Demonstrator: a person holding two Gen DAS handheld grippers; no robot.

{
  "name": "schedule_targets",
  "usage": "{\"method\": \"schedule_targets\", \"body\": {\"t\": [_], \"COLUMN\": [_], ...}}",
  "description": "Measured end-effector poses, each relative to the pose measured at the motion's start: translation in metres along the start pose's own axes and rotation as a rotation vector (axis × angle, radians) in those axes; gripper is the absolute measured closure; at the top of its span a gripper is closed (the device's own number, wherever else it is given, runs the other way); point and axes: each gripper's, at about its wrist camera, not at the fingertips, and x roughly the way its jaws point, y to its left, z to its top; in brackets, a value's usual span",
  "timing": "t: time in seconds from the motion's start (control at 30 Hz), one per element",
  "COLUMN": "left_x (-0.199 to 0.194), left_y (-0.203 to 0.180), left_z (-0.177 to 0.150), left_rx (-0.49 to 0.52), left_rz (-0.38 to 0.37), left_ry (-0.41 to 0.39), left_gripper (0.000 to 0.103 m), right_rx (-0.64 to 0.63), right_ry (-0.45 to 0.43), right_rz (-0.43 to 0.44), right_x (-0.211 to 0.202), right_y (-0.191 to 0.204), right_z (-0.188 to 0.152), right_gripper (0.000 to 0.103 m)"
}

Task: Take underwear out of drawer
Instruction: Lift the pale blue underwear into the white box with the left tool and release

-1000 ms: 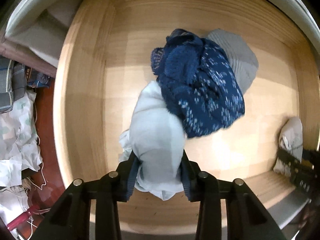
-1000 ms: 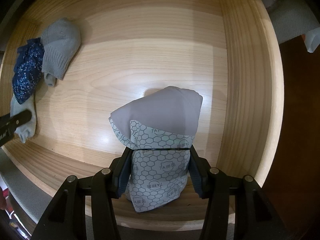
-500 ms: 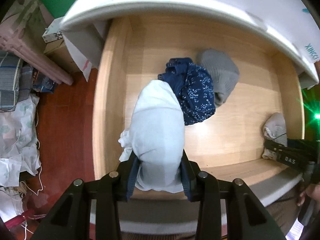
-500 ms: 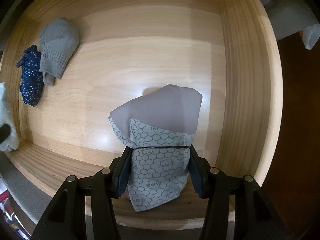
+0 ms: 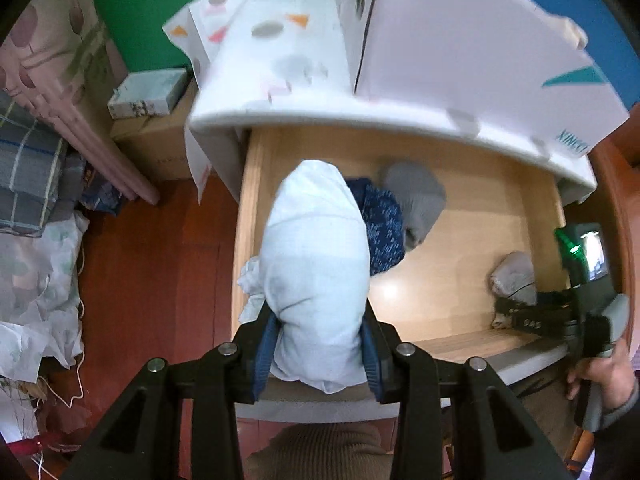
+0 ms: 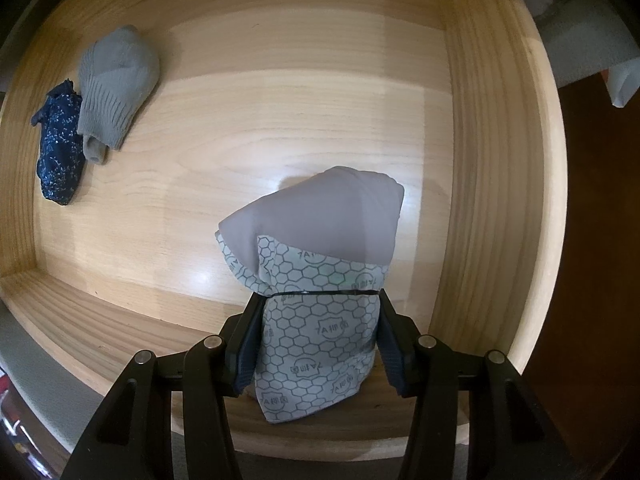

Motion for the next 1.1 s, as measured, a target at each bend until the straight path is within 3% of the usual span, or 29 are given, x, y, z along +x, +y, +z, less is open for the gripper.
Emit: {"method": "schedule_targets", "body": {"t": [0.27, 0.53, 0.63, 0.83, 1.1], "left_x": [-0.078, -0.179, -0.196, -0.191, -0.143], "left_y": [-0.003, -0.030, -0.048, -0.078, -0.115], "left_z": [0.022, 0.081, 0.105, 0.144, 0.172], "left_rx": [0.009, 0.076, 0.111, 0.140, 0.176], "left_rz": [-0.018, -0.028, -0.032, -0.036, -0.024], "left_ry": [-0.177, -0.410, -0.449, -0.454, -0.391], "left_gripper": [0.065, 0.065, 0.065, 0.065, 0.065], "right_rx": [-0.007, -0.011, -0.013, -0.014, -0.007], "right_ry": [-0.005, -0.007, -0.008, -0.007, -0.005], "right_rz": [-0.004, -0.001, -0.001, 0.001, 0.012], "right_x": [-0.002, -0.002, -0.002, -0.002, -0.001], "right_y": [0.004, 0.005, 0.004, 0.003, 0.000], "right_z": [-0.001, -0.004, -0.004, -0.003, -0.001], "right_gripper": [0.056, 0.056, 0.056, 0.056, 0.056]}}
